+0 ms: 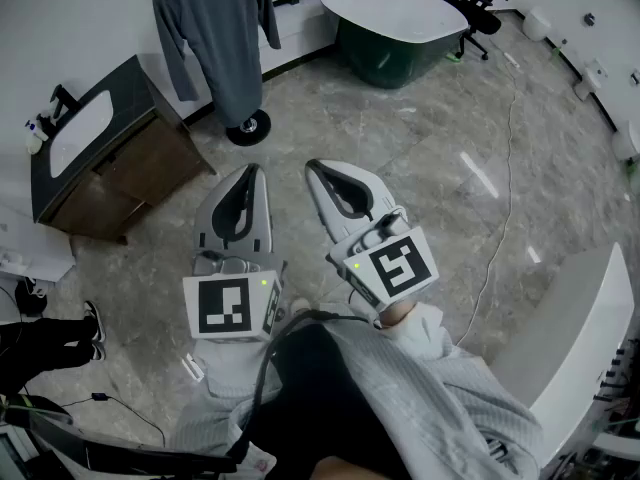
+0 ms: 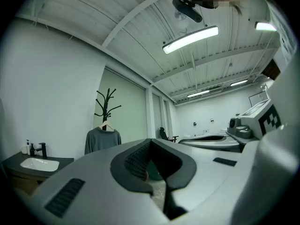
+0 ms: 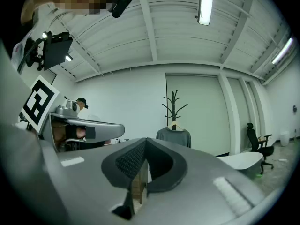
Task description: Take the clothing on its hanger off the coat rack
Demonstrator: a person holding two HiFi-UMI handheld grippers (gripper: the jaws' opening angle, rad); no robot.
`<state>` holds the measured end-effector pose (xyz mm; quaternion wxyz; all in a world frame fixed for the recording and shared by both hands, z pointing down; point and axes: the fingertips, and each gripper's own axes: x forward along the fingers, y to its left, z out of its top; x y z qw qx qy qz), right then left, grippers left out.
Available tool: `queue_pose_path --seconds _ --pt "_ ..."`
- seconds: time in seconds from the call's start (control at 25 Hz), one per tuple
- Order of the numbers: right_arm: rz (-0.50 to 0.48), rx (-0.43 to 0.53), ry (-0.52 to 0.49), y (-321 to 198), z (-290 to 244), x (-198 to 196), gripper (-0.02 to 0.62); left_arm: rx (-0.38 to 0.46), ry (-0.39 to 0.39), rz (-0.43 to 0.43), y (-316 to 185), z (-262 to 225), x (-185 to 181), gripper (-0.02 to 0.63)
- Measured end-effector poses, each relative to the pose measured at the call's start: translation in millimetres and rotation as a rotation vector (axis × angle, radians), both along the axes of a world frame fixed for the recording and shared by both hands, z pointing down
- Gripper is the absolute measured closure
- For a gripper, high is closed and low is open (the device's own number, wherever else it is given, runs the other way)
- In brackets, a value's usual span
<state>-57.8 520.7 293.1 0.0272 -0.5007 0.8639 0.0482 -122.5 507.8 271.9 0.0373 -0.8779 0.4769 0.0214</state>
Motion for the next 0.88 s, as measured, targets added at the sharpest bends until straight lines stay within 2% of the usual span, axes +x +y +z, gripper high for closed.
queue_pose_path --seconds 0.48,0.72,0.88 --pt "0.037 0.020 -0.030 -12 -1 -18 0.594 0.027 -0.011 0.009 -11 3 -23 0.601" --pt "0.055 0.017 -0.005 -25 9 -28 0.592 -0.002 -0.001 0.015 -30 17 -34 0.601" --pt "0.065 -0.040 -0.005 -43 31 -23 0.592 -0.039 0.002 0.016 -55 32 -30 0.601"
